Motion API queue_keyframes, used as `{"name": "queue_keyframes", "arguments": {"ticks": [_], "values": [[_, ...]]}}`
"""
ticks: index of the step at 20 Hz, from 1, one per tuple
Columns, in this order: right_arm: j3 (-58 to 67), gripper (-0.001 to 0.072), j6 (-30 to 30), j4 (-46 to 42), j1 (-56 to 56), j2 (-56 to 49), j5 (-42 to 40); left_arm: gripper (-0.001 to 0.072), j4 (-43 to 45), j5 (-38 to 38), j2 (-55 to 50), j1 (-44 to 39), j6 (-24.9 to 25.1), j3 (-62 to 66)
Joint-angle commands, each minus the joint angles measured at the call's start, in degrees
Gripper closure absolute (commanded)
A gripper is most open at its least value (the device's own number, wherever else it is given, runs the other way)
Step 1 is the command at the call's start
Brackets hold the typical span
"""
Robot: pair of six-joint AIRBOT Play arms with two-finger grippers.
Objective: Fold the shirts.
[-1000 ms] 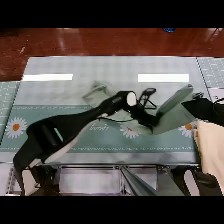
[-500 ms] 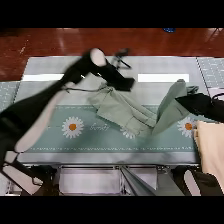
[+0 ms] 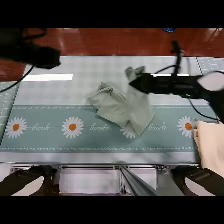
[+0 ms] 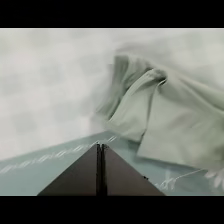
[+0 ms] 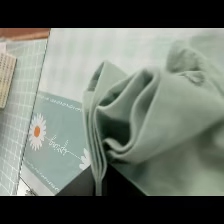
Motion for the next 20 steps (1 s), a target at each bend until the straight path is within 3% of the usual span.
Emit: {"name": "queue_keyframes", "arguments": {"ticks": [1, 4, 5, 6, 7, 10, 13, 14, 16, 18, 20], "values": [[11.3, 0.0689, -0.1, 0.7, 7.8, -17.1, -4.0, 0.0686, 4.3, 6.4, 16.3, 1.1, -4.0, -18.8], [18.3, 0.0686, 0.0, 0.8, 9.3, -27.6, -4.0, 0.0686, 0.7, 10.0, 23.2, 1.1, -7.3, -32.4], [20.0, 0.0577, 0.2, 1.3, 9.3, -30.5, -4.2, 0.0686, -1.0, 10.9, 23.7, 1.1, -7.3, -35.4], [21.4, 0.0358, 0.1, 2.9, 9.3, -32.5, -3.3, 0.0686, -3.0, 12.3, 23.5, 1.1, -7.3, -38.2], [22.8, 0.0294, -1.2, 3.7, 9.2, -33.9, -1.0, 0.0686, -4.2, 14.5, 23.1, 1.1, -7.3, -40.5], [26.1, 0.0296, 1.0, 3.6, 4.4, -32.3, 7.2, 0.0686, -5.5, 21.2, 20.5, 1.3, -7.8, -42.6], [26.8, 0.0298, 2.4, 1.9, -7.9, -21.8, 18.5, 0.0686, -5.6, 22.9, 18.9, 4.0, -7.7, -38.1], [26.8, 0.0301, 3.0, -2.6, -11.7, -17.2, 22.2, 0.0686, -6.0, 22.9, 19.0, 4.6, -7.7, -36.9], [24.6, 0.0301, 8.3, -23.4, -16.6, -6.0, 28.3, 0.0686, -6.8, 22.9, 19.0, 4.6, -7.7, -36.1], [15.3, 0.0302, 19.8, -50.0, -17.2, 6.4, 28.6, 0.0686, -7.6, 22.8, 18.9, 3.9, -7.7, -36.6], [0.2, 0.0302, 29.4, -61.7, -17.3, 18.7, 24.2, 0.0686, -8.3, 22.8, 18.9, 2.8, -7.7, -37.5]]}}
